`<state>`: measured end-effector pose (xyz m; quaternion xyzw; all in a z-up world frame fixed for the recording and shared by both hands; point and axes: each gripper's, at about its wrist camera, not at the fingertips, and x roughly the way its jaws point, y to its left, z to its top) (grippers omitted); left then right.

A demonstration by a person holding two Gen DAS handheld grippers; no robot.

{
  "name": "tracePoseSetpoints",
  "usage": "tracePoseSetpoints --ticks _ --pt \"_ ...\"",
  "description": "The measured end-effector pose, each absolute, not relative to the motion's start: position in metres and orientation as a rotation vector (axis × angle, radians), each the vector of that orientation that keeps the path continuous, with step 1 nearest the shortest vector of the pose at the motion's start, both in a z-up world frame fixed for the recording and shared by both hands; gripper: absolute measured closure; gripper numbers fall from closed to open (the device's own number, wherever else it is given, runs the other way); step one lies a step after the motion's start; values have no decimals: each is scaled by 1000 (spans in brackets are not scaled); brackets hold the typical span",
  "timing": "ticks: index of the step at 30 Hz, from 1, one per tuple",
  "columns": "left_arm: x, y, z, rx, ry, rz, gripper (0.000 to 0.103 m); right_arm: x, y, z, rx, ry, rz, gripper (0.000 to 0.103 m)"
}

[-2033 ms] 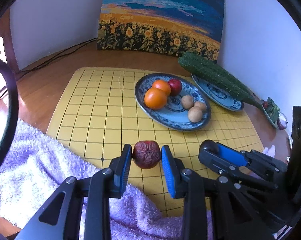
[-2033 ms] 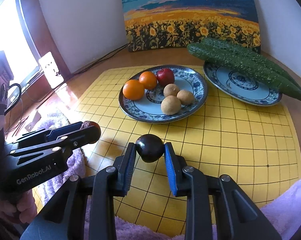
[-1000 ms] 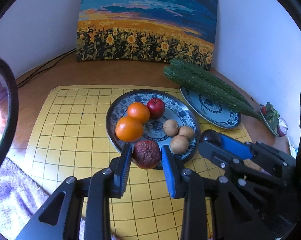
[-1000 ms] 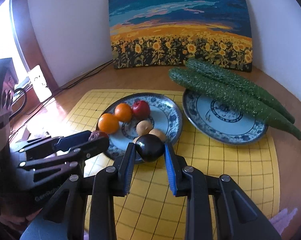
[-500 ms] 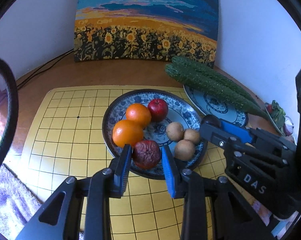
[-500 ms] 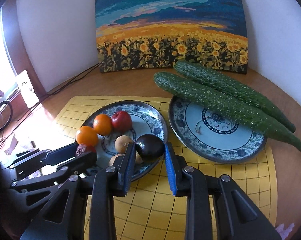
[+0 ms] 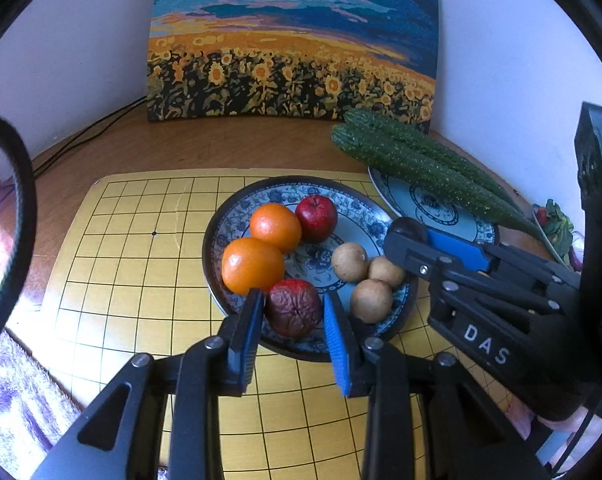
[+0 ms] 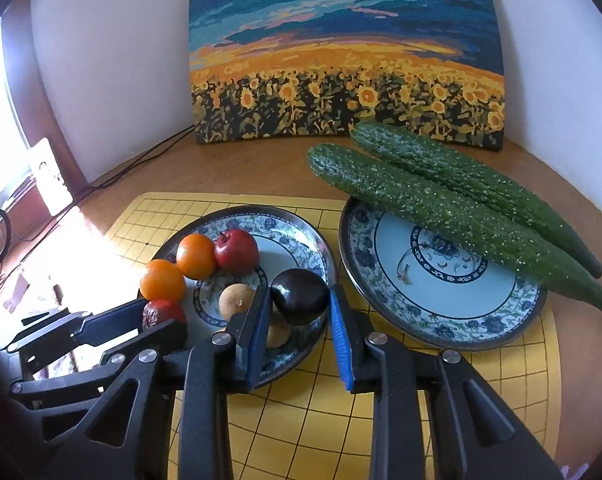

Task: Organize fruits
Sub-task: 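Lower both fruits onto the plate beside the others and open both grippers, then lift both open grippers away from the plate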

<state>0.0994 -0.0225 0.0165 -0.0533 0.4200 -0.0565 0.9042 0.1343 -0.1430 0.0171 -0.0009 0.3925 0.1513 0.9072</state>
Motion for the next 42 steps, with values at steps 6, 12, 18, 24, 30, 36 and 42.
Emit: tracePoseSetpoints --ticks 6,12,18,24,30,36,42 --pt "100 -23 17 -109 868 -117 71 138 -141 16 -8 815 316 73" --pt "100 -23 16 -112 870 -117 71 138 -142 16 12 820 320 72" --pt "99 -23 17 -113 867 -118 71 135 -143 17 24 818 325 65" --pt "95 -21 23 -121 860 -122 67 129 -144 21 28 812 316 59" --pt "86 -21 28 -117 860 -118 63 117 -148 24 50 820 328 58" --pt "75 -19 31 -112 865 -110 58 100 -148 27 41 819 329 57" --pt "63 -15 27 -110 883 -86 46 81 -155 22 42 847 309 47"
